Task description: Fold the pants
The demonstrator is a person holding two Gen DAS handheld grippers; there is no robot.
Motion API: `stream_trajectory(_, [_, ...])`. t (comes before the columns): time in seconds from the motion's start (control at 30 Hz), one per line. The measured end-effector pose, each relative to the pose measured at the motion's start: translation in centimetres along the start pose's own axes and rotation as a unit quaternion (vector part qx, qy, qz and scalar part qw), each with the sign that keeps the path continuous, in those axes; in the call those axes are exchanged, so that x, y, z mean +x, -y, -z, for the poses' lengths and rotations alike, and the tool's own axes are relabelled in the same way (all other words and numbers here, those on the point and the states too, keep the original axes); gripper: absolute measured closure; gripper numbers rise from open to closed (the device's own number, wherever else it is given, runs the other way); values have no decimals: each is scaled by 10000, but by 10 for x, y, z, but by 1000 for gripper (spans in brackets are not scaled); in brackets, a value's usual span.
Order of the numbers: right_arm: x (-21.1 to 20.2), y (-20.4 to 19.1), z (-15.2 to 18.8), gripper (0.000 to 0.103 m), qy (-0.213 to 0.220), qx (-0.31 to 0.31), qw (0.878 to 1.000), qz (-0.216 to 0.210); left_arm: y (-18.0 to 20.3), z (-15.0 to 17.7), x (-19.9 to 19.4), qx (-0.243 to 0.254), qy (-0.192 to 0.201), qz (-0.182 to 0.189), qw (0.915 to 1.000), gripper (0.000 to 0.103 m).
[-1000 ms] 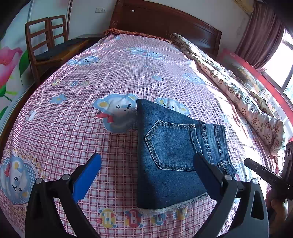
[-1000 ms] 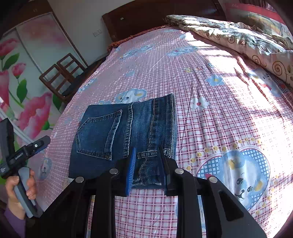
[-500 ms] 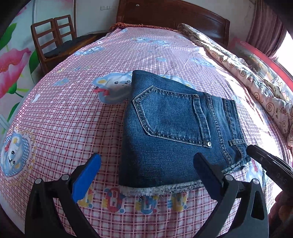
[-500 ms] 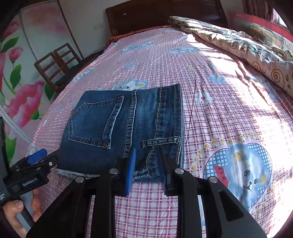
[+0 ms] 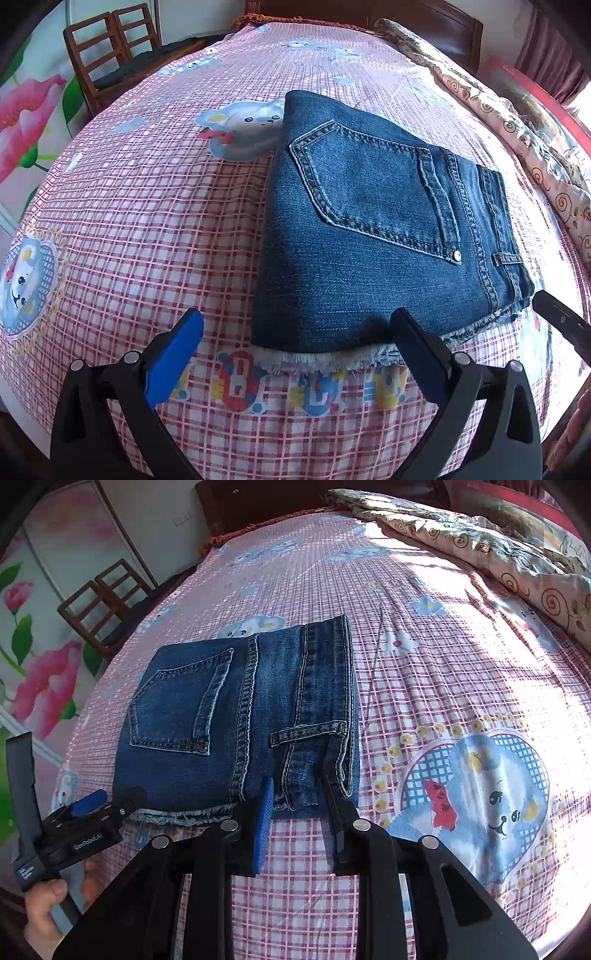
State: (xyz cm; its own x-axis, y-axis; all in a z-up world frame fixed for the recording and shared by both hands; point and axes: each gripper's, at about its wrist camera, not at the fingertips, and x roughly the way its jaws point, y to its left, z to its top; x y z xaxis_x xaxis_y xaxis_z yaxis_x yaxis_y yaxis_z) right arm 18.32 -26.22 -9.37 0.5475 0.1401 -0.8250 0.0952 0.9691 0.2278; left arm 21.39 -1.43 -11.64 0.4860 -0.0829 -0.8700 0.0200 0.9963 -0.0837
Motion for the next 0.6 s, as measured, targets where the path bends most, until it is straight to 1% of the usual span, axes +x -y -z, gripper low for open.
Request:
stream_trajectory(0.07, [-10,1,7,79,-5,112,9999,100,0,4,-13,84,90,-184,9998,2])
stream_trajectory(0.13, [-22,-1,15,79,58,221,9996,140,0,8,-31,180,291,-363,9988,2])
stream_trajectory(0.17, [-29,-3,20,67,95,252,9995,179,-1,10,-41,184,404,-472,9979,2])
stream_trajectory(0.23, [-44,-9,28,53,245,262,9989,300,-4,17,-60,148,540,-600,9966,2])
stream_trajectory(0.37, [-66,-22,42,53,385,169,9983,393,-13,28,-88,-72,645,-606,9960,2])
stream_trajectory(0.6, [-95,-41,62,53,607,-103,9963,607,-29,46,-124,-374,759,-650,9943,2])
